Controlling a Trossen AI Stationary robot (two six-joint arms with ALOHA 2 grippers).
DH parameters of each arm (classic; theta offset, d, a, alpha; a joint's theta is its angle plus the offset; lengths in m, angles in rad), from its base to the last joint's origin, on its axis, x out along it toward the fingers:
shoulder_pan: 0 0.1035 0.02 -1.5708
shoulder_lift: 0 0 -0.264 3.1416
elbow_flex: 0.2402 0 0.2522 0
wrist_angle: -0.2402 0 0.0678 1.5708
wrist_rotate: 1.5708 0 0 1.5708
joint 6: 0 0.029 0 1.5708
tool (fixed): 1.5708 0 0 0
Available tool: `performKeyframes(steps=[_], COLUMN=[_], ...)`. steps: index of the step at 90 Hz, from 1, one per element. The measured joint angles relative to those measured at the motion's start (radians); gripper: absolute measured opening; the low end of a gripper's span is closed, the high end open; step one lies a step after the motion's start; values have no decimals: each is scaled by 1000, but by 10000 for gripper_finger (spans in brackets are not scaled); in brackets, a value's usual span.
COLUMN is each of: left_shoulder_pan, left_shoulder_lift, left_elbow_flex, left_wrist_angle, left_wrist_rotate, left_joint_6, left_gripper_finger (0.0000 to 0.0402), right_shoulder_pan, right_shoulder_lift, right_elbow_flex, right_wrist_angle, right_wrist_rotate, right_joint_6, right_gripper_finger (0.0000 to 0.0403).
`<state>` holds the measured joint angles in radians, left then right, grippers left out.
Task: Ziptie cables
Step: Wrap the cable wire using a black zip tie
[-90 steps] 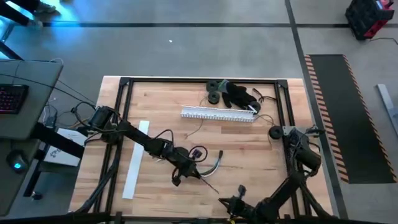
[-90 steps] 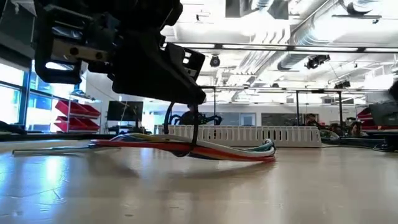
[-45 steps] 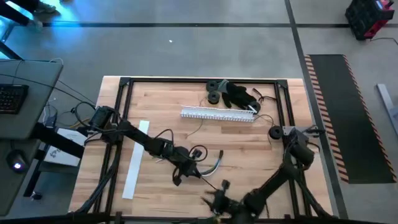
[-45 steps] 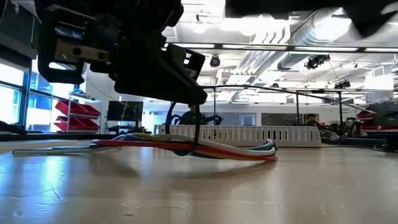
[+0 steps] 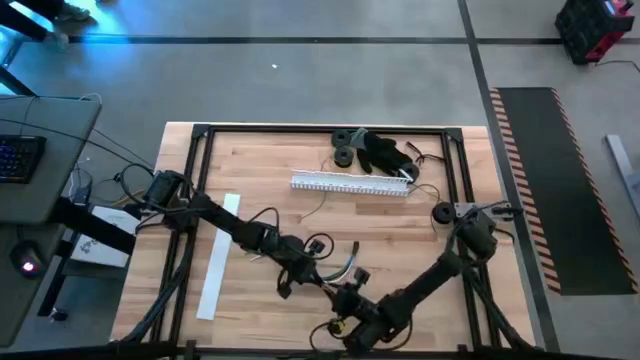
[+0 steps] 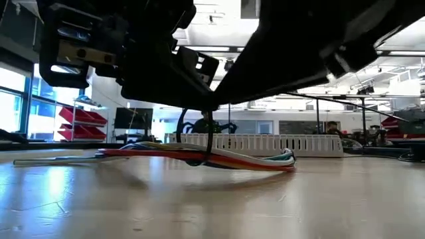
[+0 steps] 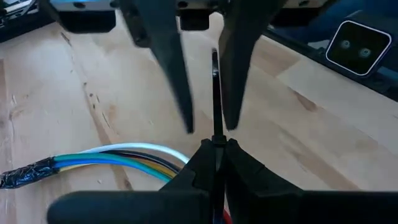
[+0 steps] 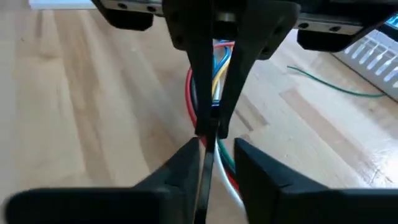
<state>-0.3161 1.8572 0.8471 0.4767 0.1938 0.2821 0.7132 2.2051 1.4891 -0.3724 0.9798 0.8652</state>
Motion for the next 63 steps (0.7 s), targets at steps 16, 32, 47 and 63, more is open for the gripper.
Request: performKeyframes(steps=[16,32,47,63], left_shoulder_pan=[0,0,2,3], left_shoulder_lift=[0,0,0,0], left_elbow_flex=[1,2,0,-1], left_wrist_angle=[7,10,5,15], left_wrist_rotate=[4,11,5,0], left_joint_6=[0,8,9,8], left_gripper_finger=[0,0,0,0], right_shoulder_pan=[25,91,176,240], right_shoulder_lift=[0,2,24,71], right_elbow_flex=[0,1,2,1], right_wrist_angle=[-4,-34,-142,-211], right_wrist_rotate=[19,36,7,-33], right_joint_6=[58,228,449,647], right_gripper_finger=[3,1,1,0])
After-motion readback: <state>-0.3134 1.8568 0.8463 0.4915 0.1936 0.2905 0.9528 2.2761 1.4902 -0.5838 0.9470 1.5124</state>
